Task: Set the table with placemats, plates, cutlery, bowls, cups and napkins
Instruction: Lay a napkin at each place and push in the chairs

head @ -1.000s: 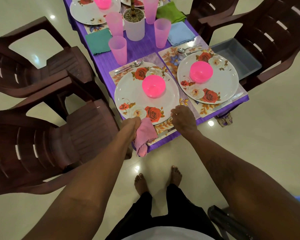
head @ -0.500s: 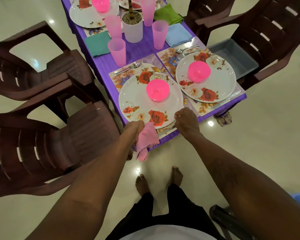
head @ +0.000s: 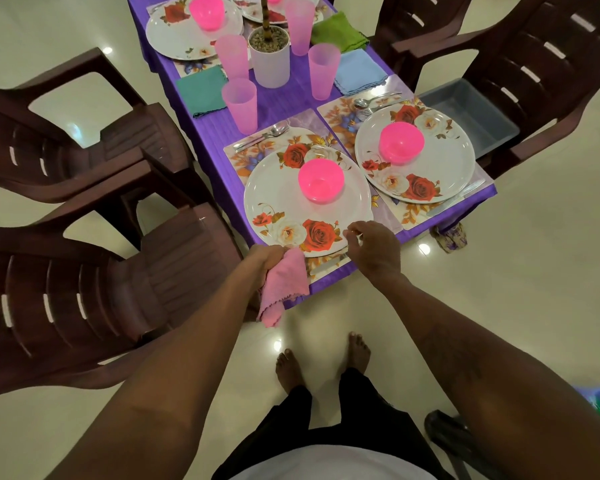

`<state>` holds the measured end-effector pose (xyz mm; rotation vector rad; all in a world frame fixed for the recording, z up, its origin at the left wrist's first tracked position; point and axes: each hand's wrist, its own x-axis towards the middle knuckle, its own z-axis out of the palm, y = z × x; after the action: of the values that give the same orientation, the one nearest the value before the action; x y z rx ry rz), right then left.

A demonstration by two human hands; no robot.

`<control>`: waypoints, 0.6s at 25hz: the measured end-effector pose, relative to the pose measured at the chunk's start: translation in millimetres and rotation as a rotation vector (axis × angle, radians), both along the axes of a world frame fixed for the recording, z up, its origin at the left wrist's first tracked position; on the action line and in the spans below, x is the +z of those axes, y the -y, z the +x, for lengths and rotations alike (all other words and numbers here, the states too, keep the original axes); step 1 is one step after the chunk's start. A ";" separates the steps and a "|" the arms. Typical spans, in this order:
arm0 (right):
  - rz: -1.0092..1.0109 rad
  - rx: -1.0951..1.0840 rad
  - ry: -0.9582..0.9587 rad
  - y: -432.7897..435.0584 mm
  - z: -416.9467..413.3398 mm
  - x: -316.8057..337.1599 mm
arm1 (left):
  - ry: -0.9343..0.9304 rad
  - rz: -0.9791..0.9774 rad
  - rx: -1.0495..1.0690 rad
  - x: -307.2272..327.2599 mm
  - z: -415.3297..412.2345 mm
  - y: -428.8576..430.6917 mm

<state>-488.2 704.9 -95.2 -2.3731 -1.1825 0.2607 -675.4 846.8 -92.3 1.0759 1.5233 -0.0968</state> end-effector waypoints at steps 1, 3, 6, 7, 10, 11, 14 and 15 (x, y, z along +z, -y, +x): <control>0.017 0.055 0.020 2.2 -9.6 -1.9 | -0.015 -0.014 -0.010 1.6 -8.8 -2.5; 0.042 0.147 0.042 5.9 -35.1 -5.9 | -0.121 0.003 -0.058 -0.3 -24.1 -10.0; 0.029 0.187 0.032 8.9 -72.0 -14.8 | -0.259 0.146 -0.144 1.2 -31.1 -14.7; 0.021 0.192 0.038 10.0 -81.5 -17.9 | -0.265 0.196 -0.139 2.7 -29.2 -14.4; -0.031 0.205 0.090 13.8 -99.0 -21.6 | -0.261 0.323 -0.135 1.3 -22.7 -8.8; -0.067 0.211 0.104 13.9 -102.4 -20.7 | -0.263 0.341 -0.129 1.2 -21.8 -5.5; -0.172 0.227 0.155 13.1 -109.9 -19.1 | -0.277 0.339 -0.095 -4.1 -17.8 2.4; -0.199 0.226 0.187 11.0 -112.4 -18.4 | -0.280 0.330 -0.086 -6.5 -18.8 2.7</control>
<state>-600.5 694.0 -113.6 -2.4752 -1.5829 0.2442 -694.2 844.1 -98.7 1.4382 1.7850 -0.0579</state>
